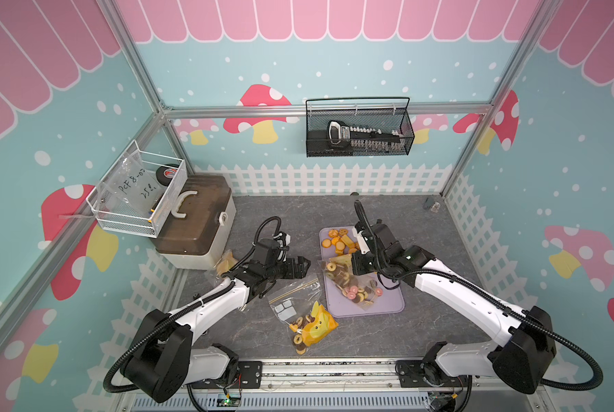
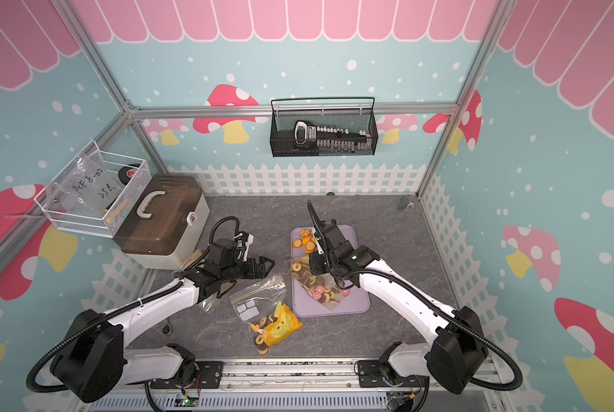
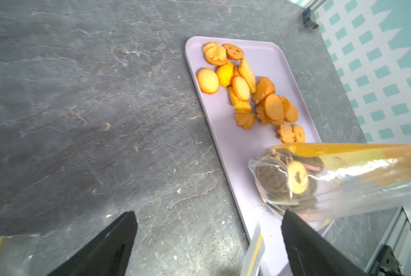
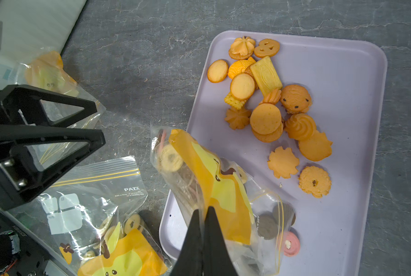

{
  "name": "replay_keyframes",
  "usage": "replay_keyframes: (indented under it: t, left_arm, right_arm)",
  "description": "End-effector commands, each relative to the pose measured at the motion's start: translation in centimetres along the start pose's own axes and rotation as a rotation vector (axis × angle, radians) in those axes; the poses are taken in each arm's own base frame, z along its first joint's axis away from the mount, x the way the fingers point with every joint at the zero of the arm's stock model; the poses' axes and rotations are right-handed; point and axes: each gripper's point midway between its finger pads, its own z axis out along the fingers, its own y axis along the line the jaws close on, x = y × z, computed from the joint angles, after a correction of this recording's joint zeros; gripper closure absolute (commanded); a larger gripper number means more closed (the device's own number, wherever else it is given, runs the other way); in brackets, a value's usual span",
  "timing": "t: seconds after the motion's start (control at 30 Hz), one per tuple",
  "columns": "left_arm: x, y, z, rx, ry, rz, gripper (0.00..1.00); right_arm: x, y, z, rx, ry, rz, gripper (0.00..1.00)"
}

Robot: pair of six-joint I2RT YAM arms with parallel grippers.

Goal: Pour cookies out of the ziploc bag
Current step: 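Pour the cookies out of the ziploc bag onto the tray.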

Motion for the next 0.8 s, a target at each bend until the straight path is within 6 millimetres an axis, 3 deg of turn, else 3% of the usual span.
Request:
replay_keyframes:
  t: [0.0,0.33,0.63,0.77]
  left_arm:
    - [-1.2,-2.5,0.5,0.096,-0.011,0.051,0.01]
    - [-2.3,-4.7,3.5,0.159,0.03,0.014,0.01]
    - [-2.0,-7.1,5.9,0.254,0.09,-0.087,0.01]
    - [-1.9,-7.3,6.8,0.288,0.101,-0.161,0.1]
  right_arm:
    - [-0.9,0.0,-1.2,-0.024,-0.078,0.026,1.0]
    - [0.9,-1.7,-1.3,-0.034,-0.147,0.052,1.0]
    - [1.1,-2.1,-1.4,-0.038,-0.172,0.051,1.0]
    - [1.2,-2.1,-1.3,-0.04,-0.167,0.054,1.0]
